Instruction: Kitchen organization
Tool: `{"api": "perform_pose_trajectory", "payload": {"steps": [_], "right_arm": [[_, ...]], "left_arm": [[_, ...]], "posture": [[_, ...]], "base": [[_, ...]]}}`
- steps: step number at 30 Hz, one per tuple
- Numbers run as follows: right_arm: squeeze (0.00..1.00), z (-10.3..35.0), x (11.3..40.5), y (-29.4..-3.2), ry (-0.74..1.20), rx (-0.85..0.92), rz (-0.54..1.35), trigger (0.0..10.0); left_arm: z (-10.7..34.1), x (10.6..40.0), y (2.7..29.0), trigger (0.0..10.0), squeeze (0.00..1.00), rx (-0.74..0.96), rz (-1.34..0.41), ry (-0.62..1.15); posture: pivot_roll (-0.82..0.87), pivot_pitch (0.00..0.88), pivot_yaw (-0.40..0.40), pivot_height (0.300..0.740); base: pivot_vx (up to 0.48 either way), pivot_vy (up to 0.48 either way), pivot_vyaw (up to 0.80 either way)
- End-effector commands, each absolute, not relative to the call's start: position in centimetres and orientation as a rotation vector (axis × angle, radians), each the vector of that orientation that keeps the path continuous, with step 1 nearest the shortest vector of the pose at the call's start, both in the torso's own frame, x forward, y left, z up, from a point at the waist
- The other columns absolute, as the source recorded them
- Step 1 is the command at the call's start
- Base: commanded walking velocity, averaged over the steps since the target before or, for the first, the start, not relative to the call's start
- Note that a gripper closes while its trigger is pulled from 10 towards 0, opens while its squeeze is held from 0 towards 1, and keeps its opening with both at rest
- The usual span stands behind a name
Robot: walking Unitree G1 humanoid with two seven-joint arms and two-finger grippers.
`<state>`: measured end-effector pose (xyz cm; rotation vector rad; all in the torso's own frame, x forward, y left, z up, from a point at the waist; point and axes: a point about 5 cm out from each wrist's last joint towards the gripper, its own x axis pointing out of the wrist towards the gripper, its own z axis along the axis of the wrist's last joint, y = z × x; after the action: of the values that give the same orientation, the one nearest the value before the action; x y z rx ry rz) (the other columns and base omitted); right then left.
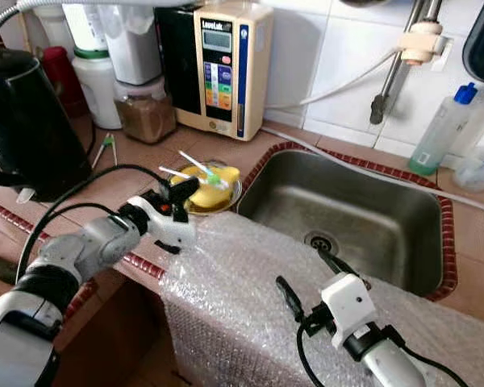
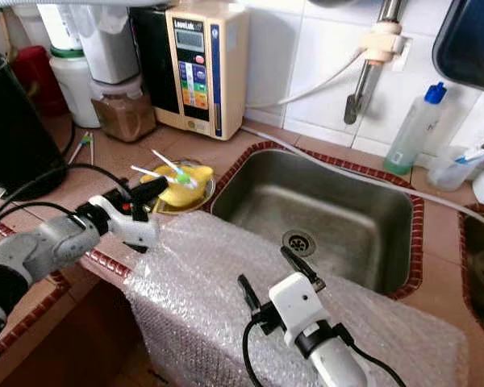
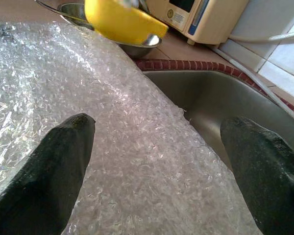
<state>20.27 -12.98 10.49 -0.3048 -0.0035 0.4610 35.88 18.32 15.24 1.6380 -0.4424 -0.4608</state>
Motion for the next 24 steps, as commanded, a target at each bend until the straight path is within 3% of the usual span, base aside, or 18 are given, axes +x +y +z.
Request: {"api": "perform_pose_trajectory", "payload": {"steps": [1,17,24], "right_arm": [[0.00,10.3,20.2,-12.9,0.004,-0.304,0.463,10.0],[0.00,10.3,20.3,-13.0,0.001,-0.307,0.461,10.0],[0.00,10.3,20.2,-13.0,0.001,-0.307,0.460,10.0]], "left_arm": [[15.4,36.0,18.2,10.0,0.00,1.675,-0.450,-0.465],[17.7,36.9,19.6,10.0,0.00,1.576,-0.193,-0.505],[18.0,37.4,21.5,10.0,0.00,1.558,-0.091,-0.410]], "posture": [[0.07,0.000,0.023,0.740],[0.07,0.000,0.020,0.740],[0.07,0.000,0.018,0.740]], "base": [[0.000,0.000,0.00],[0.000,0.000,0.00],[0.000,0.000,0.00]]}}
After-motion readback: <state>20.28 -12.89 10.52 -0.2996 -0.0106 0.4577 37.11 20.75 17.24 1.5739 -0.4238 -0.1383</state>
